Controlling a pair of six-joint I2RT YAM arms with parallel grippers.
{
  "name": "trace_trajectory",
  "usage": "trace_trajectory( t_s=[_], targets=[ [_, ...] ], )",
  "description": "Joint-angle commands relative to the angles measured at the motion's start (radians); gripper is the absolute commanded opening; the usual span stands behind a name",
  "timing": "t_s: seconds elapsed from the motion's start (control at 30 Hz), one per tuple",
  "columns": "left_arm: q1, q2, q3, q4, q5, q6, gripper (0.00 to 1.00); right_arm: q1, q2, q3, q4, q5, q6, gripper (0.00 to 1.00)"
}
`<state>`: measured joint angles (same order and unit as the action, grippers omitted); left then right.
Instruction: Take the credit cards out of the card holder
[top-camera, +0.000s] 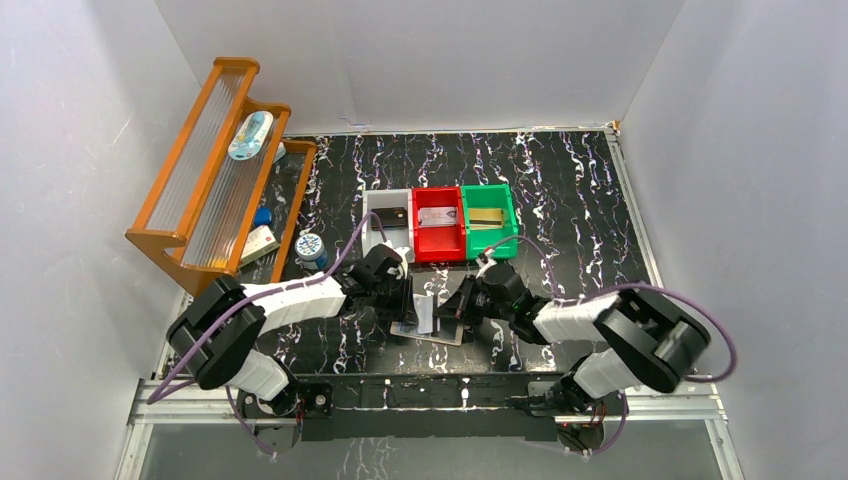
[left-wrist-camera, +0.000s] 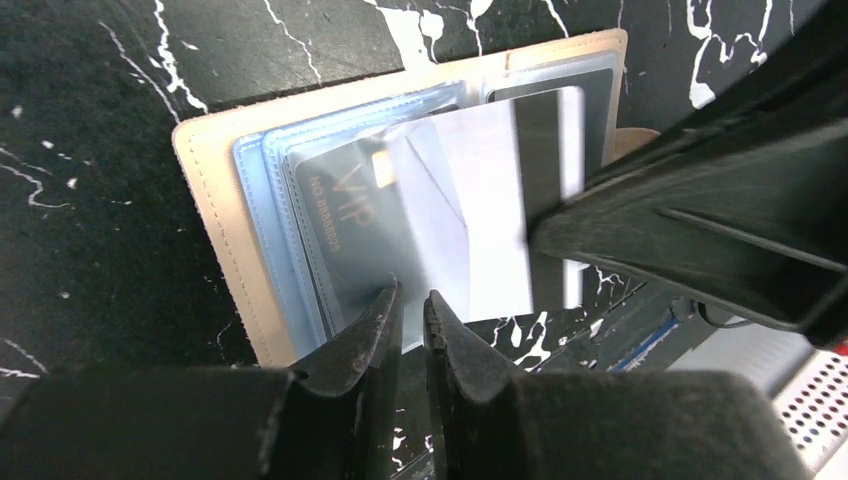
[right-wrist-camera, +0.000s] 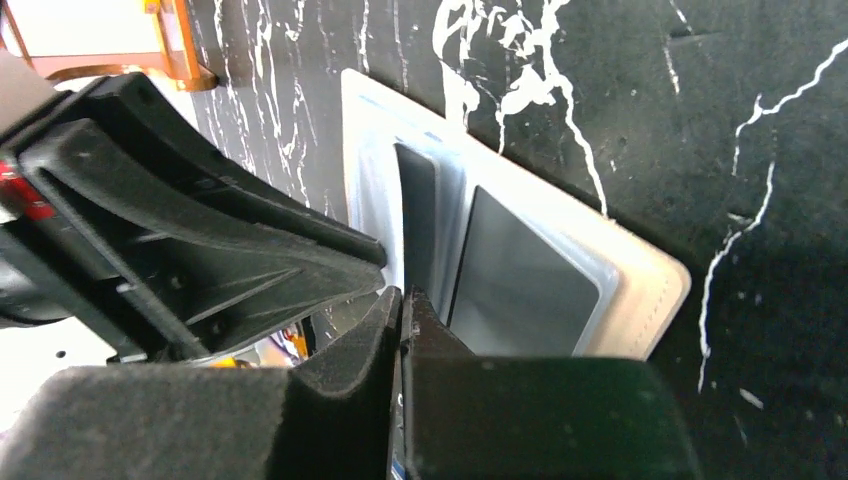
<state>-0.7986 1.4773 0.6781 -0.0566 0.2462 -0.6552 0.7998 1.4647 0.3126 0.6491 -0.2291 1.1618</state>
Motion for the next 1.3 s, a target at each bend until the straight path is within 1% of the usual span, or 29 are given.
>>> trace_trajectory(
  t_s=[0.0,0.13,0.2,0.3,0.33,0.43,0.57,0.67,0.73,0.83,0.9,0.97,1.03,1.1,1.2,1.27],
  targets=[
    [-0.005,-0.020,-0.035,-0.119,-0.136,0.018,0.15,0.004,-0.147,0.071,-0.271,0.151,-0.108,0.00],
    [-0.005,-0.038,-0.013,-0.151,-0.143,0.030,0.15,-0.011,-0.212,0.121,-0.417,0.192,-0.190,0.00],
    [-0.005,-0.054,-0.011,-0.166,-0.145,0.029,0.17,-0.014,-0.235,0.142,-0.451,0.191,-0.215,0.00],
    [-0.005,-0.103,-0.025,-0.178,-0.152,0.013,0.26,-0.014,-0.278,0.165,-0.462,0.171,-0.247,0.00],
    [-0.005,-0.142,-0.028,-0.182,-0.159,0.009,0.30,-0.014,-0.293,0.173,-0.467,0.166,-0.256,0.00],
    [-0.005,-0.207,-0.009,-0.215,-0.197,0.015,0.41,-0.016,-0.337,0.197,-0.482,0.170,-0.283,0.00],
    [-0.003,-0.281,0.034,-0.289,-0.329,0.034,0.55,-0.017,-0.399,0.221,-0.484,0.217,-0.305,0.00],
    [-0.001,-0.328,0.056,-0.356,-0.458,0.049,0.63,-0.017,-0.431,0.252,-0.491,0.250,-0.382,0.00],
    [0.010,-0.344,0.055,-0.389,-0.505,0.054,0.68,-0.016,-0.442,0.281,-0.509,0.275,-0.428,0.00],
    [0.056,-0.334,0.037,-0.380,-0.479,0.066,0.72,-0.017,-0.442,0.330,-0.552,0.325,-0.500,0.00],
    [0.111,-0.316,0.041,-0.382,-0.443,0.075,0.74,-0.016,-0.435,0.356,-0.549,0.341,-0.569,0.00],
    [0.186,-0.309,0.054,-0.385,-0.377,0.088,0.77,-0.017,-0.440,0.362,-0.486,0.331,-0.640,0.00],
    [0.266,-0.325,0.067,-0.388,-0.313,0.122,0.82,-0.017,-0.448,0.349,-0.398,0.338,-0.677,0.00],
    [0.327,-0.346,0.069,-0.378,-0.245,0.151,0.86,-0.020,-0.428,0.374,-0.375,0.350,-0.714,0.00],
    [0.346,-0.380,0.066,-0.355,-0.164,0.180,0.89,-0.025,-0.355,0.448,-0.411,0.361,-0.791,0.00],
    [0.346,-0.407,0.061,-0.353,-0.152,0.195,0.91,-0.028,-0.303,0.511,-0.453,0.347,-0.876,0.00]
  ],
)
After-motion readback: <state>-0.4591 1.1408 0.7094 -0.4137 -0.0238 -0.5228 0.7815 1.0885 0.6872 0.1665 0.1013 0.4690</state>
